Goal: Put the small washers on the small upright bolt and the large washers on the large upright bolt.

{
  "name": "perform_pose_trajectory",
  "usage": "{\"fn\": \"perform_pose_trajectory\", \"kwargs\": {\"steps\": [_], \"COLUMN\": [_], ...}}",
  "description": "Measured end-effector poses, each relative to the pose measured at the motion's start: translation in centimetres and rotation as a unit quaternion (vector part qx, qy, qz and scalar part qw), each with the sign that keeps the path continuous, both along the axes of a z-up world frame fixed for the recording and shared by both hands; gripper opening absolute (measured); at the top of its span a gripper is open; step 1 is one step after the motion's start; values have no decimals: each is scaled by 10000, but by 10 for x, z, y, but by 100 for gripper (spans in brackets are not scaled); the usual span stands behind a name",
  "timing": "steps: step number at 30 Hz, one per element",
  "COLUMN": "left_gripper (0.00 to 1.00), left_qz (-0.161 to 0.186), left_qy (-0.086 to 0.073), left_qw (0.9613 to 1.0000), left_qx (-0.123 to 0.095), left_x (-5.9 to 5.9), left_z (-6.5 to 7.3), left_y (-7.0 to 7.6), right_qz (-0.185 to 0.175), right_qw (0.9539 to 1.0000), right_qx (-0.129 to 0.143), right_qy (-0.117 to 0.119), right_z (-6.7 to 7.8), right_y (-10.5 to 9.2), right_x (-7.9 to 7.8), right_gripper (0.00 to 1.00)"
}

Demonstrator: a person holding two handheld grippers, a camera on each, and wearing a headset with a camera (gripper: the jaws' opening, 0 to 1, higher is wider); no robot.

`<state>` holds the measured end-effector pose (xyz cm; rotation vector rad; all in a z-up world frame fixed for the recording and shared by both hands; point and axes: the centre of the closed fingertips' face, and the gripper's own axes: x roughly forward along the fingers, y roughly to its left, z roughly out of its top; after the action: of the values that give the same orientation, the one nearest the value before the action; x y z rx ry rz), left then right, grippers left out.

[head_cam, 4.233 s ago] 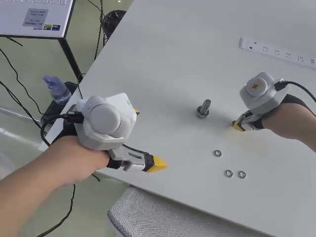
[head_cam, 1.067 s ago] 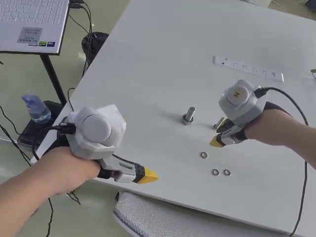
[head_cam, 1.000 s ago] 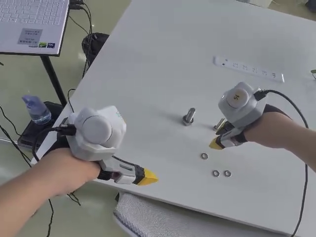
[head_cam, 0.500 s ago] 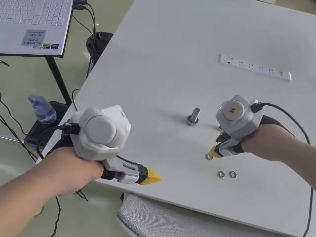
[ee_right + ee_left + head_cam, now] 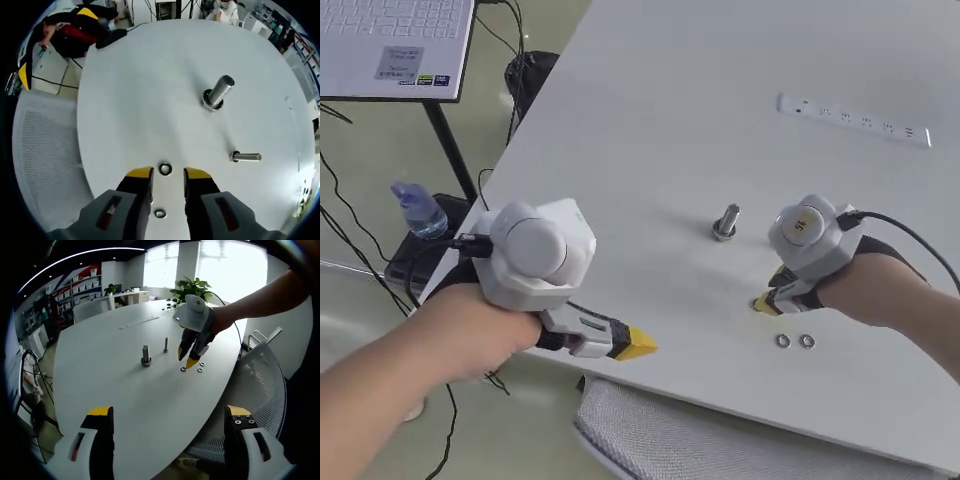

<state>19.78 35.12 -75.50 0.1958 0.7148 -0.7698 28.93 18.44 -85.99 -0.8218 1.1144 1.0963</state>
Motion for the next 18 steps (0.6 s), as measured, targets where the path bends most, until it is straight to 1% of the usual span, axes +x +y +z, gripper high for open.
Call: {"fn": "perform_pose_trajectory", "kwargs": {"steps": [3, 6, 11, 16, 18], "left_gripper": [91, 91, 90, 90, 90], "left_qz": [-7, -22, -20, -15, 4], "left_qy": [17, 25, 55, 38, 32], "left_qw": [10000, 10000, 10000, 10000, 10000], "left_qx": [22, 33, 9, 12, 8], "left_x": [-1, -2, -2, 0, 1], "left_z": [0, 0, 1, 2, 3], "left_y": [1, 0, -3, -2, 0], "right_qz": [-32, -68, -52, -99, -122], "right_qw": [10000, 10000, 10000, 9999, 9999], "right_qx": [-22, 14, -21, -21, -12], "right_qy": [3, 0, -38, -121, -103], "right_z": [-4, -3, -5, -3, -3], "right_y": [-1, 0, -2, -1, -1], "right_x": [-2, -4, -6, -4, -5], "right_gripper": [25, 24, 24, 23, 23]}}
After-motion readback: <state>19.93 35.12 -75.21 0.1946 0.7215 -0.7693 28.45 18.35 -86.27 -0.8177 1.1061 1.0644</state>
